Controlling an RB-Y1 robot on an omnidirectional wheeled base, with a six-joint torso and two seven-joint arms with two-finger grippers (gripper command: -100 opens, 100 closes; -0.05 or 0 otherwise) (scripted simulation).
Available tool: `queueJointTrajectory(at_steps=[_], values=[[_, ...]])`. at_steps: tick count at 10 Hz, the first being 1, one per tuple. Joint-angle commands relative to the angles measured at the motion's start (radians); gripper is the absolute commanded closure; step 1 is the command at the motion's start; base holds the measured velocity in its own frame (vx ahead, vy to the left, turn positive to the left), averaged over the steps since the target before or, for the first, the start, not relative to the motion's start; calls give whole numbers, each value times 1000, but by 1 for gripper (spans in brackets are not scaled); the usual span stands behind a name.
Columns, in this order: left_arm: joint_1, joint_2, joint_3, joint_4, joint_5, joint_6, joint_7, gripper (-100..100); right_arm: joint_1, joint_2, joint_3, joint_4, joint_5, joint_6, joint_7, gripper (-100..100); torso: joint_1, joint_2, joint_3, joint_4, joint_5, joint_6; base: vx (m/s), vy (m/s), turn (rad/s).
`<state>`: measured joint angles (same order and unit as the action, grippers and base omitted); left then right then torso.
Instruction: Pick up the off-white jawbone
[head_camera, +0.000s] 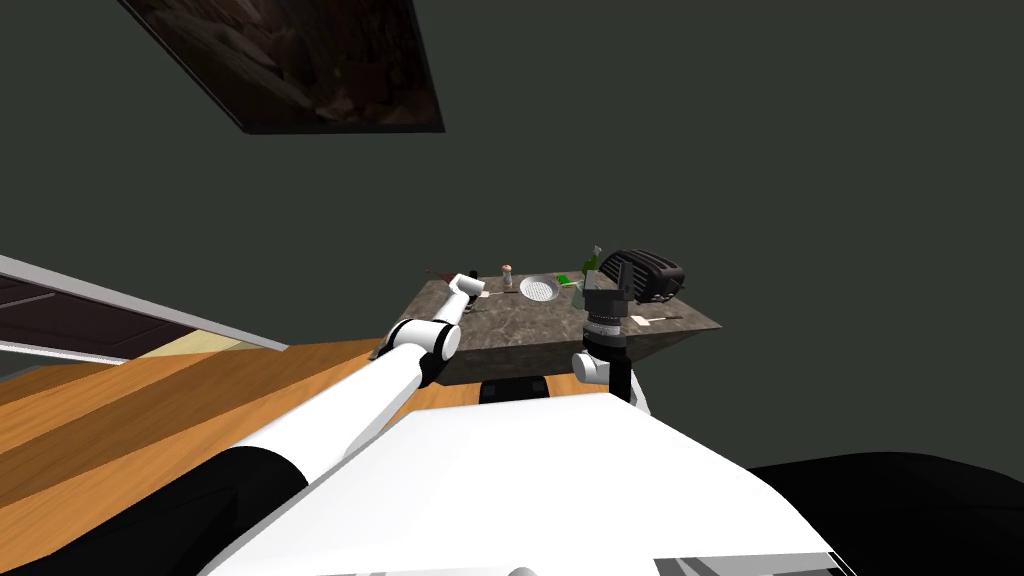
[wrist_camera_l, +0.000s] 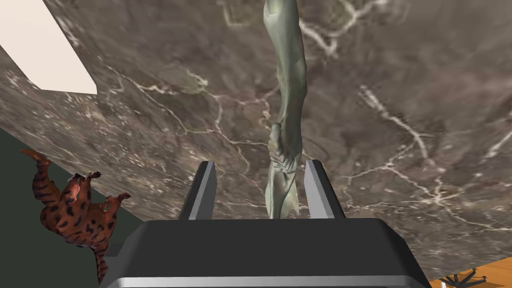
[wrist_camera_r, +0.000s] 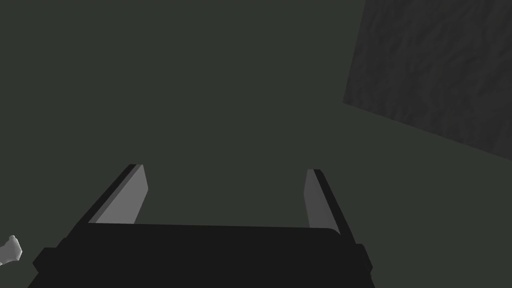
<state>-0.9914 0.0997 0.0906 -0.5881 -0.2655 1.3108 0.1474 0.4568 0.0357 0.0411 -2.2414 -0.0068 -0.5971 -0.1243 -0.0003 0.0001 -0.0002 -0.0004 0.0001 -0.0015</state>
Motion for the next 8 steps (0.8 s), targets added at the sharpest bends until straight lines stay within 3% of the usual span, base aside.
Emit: queueJointTrajectory(at_steps=[1,4,5,6,8], values=[[0,0,0,0,0,0,0,100,0,0,0,0,0,0,0,0,0,0,0,0,0,0,-3,-1,17],[-2,5,3,-3,0,-2,11,100,0,0,0,0,0,0,0,0,0,-2,-3,-3,0,5,2,-1,11],[-2,5,3,-3,0,-1,10,0,0,0,0,0,0,0,0,0,0,-3,-3,-3,0,5,0,0,0],[-17,-2,3,-13,-1,29,-2,100,0,0,0,0,0,0,0,0,0,-3,-3,-3,0,5,-32,-1,-43],[-28,-1,4,0,-1,25,1,100,0,0,0,0,0,0,0,0,-1,0,-1,-2,0,5,-35,3,-29]])
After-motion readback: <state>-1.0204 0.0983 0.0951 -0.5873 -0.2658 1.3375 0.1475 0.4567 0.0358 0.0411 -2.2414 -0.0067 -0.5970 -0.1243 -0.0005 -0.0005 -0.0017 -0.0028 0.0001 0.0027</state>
